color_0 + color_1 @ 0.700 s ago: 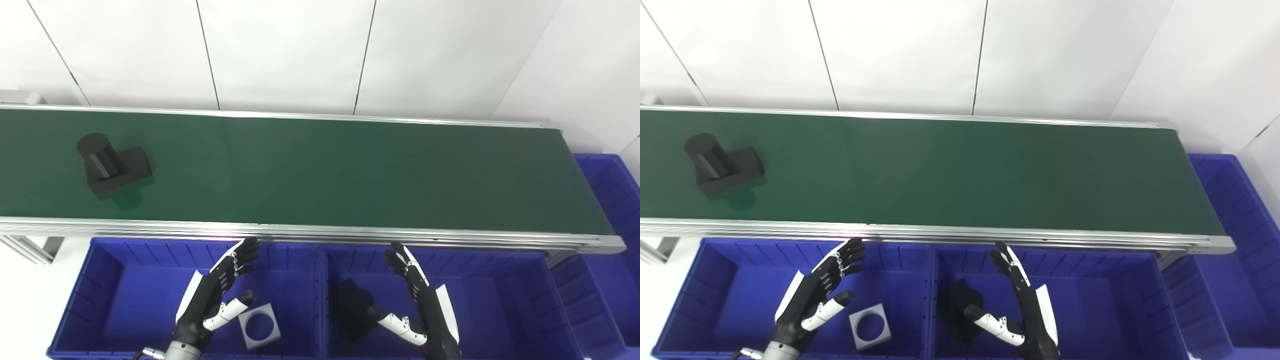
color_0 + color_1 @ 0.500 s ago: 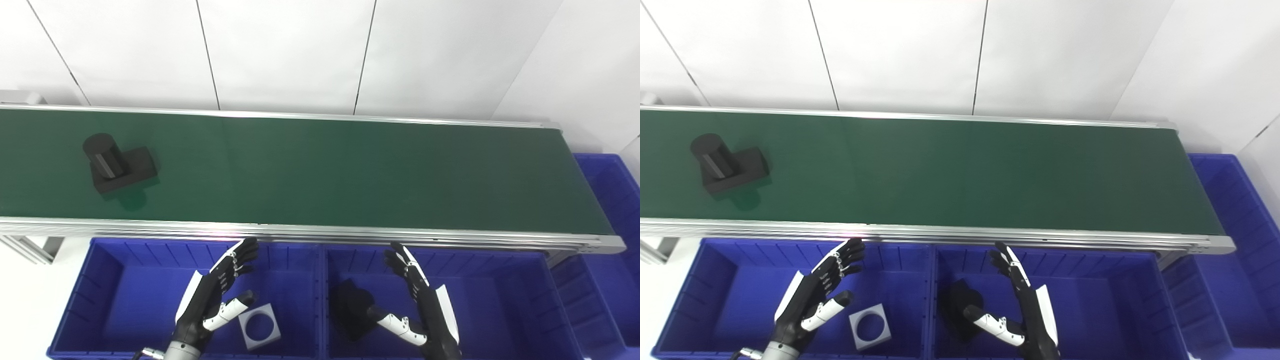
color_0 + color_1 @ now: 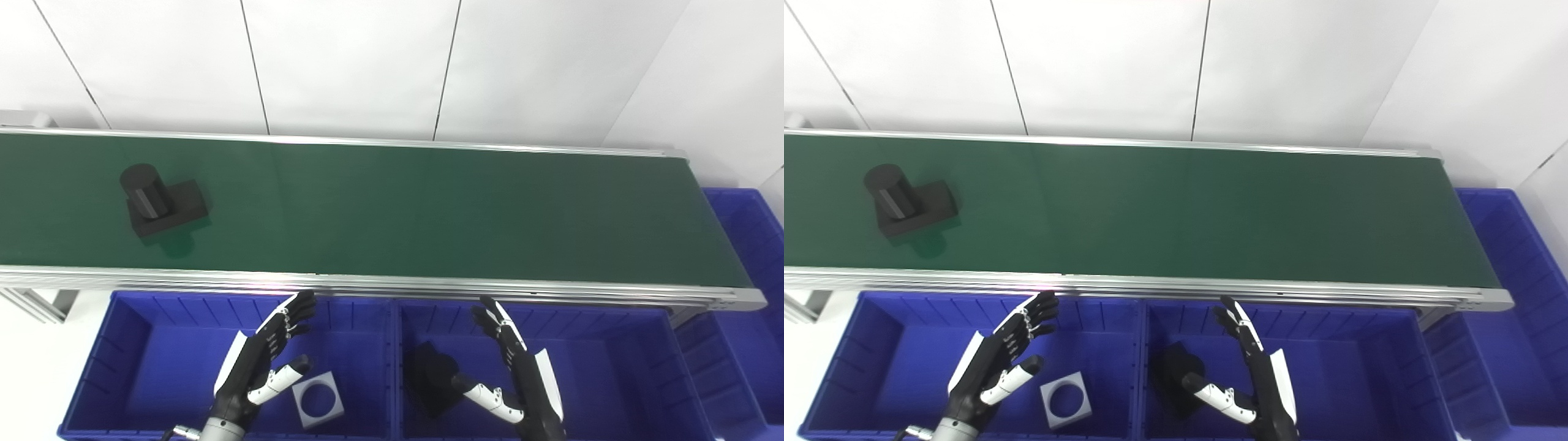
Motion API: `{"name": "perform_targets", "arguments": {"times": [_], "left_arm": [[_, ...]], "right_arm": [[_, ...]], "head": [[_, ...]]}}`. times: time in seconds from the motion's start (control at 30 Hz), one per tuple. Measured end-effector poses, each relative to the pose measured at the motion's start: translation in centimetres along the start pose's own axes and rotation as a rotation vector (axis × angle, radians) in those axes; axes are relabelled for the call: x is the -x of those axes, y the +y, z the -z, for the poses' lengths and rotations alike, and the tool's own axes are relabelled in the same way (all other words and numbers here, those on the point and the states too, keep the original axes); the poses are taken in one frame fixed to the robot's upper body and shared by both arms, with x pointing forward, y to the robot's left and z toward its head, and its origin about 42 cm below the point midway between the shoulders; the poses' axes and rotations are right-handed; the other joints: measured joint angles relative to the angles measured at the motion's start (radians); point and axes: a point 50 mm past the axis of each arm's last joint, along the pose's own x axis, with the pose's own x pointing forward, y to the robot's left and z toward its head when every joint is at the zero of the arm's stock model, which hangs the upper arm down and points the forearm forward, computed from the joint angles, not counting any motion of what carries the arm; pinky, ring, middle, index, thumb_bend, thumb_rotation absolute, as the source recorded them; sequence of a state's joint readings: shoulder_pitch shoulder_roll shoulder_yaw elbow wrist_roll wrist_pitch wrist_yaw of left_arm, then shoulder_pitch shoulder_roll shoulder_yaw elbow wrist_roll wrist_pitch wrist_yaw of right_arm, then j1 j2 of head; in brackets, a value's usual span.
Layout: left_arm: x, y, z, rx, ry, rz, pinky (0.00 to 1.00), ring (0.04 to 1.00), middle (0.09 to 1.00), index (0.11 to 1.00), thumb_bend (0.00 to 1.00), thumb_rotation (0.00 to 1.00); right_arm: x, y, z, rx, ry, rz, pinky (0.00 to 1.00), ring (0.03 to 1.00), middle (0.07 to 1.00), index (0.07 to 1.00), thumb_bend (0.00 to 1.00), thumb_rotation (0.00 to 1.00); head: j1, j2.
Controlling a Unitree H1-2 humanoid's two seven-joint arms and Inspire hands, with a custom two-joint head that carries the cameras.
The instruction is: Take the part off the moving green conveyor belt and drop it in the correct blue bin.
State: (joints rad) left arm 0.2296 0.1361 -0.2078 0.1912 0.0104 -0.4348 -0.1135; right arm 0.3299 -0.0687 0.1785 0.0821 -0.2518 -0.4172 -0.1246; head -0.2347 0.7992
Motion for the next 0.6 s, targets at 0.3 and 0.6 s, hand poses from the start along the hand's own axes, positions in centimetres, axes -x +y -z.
{"name": "perform_targets", "arguments": {"times": [0.3, 0.6], "left_arm": [[0.00, 0.03, 0.01, -0.001, 0.000, 0.000, 0.81, 0.862, 0.883, 0.873, 0.73, 0.70], [0.00, 0.03, 0.01, -0.001, 0.000, 0.007, 0.81, 0.867, 0.886, 0.872, 0.73, 0.70]], "right_arm": [[-0.02, 0.01, -0.01, -0.001, 0.000, 0.001, 0.88, 0.868, 0.866, 0.932, 0.89, 0.63], [-0.03, 0.02, -0.02, -0.001, -0.001, 0.001, 0.87, 0.862, 0.862, 0.927, 0.88, 0.62]], "head": [[-0.002, -0.003], [-0.002, -0.003]]}}
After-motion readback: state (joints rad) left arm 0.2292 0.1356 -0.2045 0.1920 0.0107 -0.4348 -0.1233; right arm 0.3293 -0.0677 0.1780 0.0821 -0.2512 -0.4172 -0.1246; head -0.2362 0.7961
